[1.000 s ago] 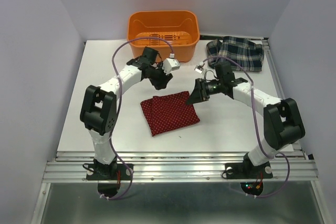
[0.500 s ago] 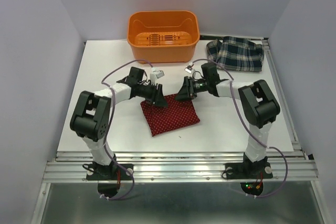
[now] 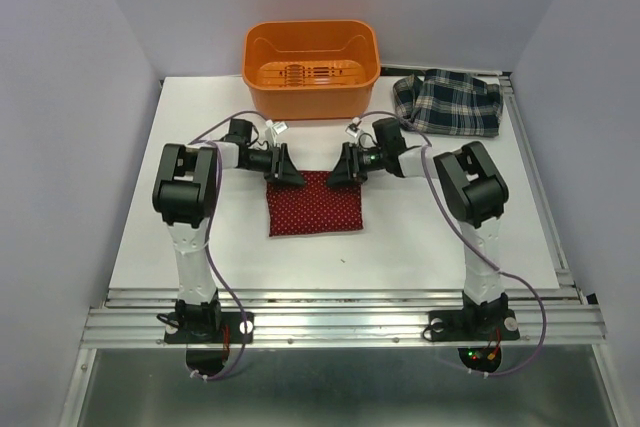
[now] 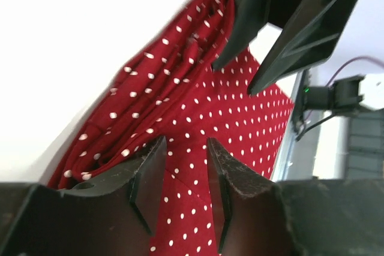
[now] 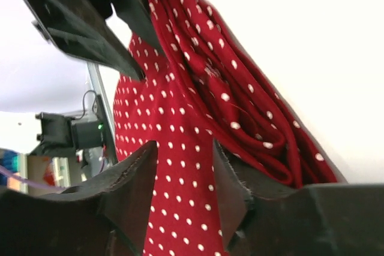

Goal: Fold and stack the skirts
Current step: Fold the skirt

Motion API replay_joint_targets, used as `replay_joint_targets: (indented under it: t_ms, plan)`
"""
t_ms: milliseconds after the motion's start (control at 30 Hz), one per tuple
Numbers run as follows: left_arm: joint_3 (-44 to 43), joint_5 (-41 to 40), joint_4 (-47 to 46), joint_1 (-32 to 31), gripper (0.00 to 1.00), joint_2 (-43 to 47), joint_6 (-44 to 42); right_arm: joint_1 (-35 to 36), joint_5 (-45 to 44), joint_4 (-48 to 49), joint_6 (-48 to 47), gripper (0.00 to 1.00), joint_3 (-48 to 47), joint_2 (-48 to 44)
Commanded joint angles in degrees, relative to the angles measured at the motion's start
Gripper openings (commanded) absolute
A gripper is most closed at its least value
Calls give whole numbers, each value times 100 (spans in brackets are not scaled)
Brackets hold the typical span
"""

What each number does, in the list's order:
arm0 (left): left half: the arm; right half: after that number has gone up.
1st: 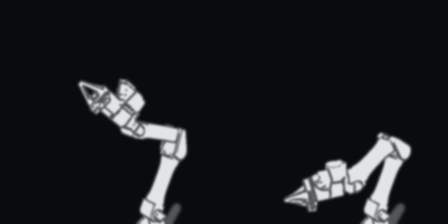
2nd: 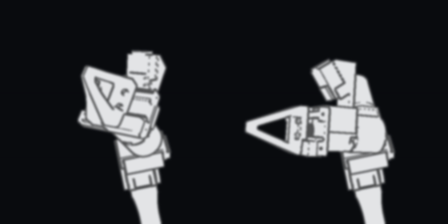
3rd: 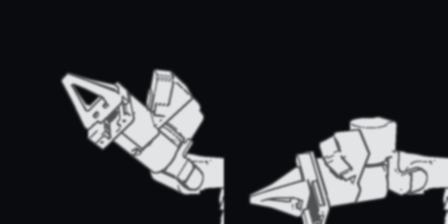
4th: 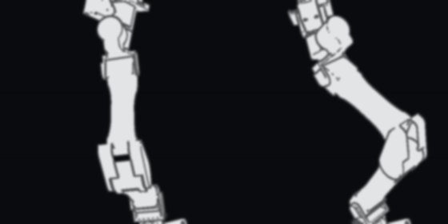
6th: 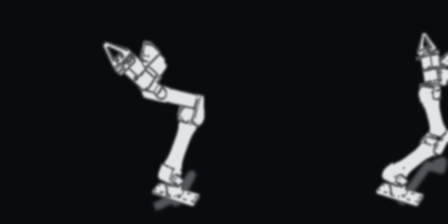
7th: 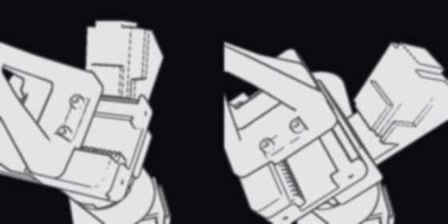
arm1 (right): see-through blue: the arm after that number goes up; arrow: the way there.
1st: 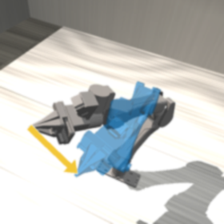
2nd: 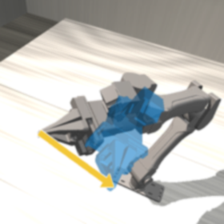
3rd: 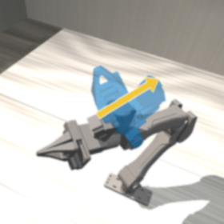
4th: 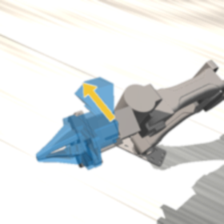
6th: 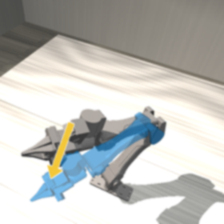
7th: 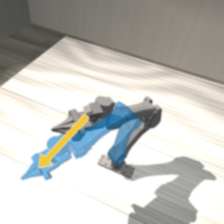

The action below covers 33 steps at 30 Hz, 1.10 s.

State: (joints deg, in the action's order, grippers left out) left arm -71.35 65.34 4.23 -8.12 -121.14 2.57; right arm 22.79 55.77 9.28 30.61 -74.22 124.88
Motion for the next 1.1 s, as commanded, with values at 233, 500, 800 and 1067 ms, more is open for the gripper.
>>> replay_joint_targets:
  t_ms: [233, 500, 800, 1067]
  plan:
    - [691, -198, 1054, 47, 50, 2188, -917, 173, 30, -93, 761, 63, 125, -1772]
    - [1519, 303, 1141, 30, 51, 2149, -845, 867, 215, 962, 1536, 70, 1691, -2240]
    - [1642, 94, 825, 47, 50, 848, -723, 921, 356, 988, 1334, 65, 1533, -888]
    - [1405, -188, 1009, 214, 49, 994, -854, 921, 294, 629, 1079, 63, 1094, -850]
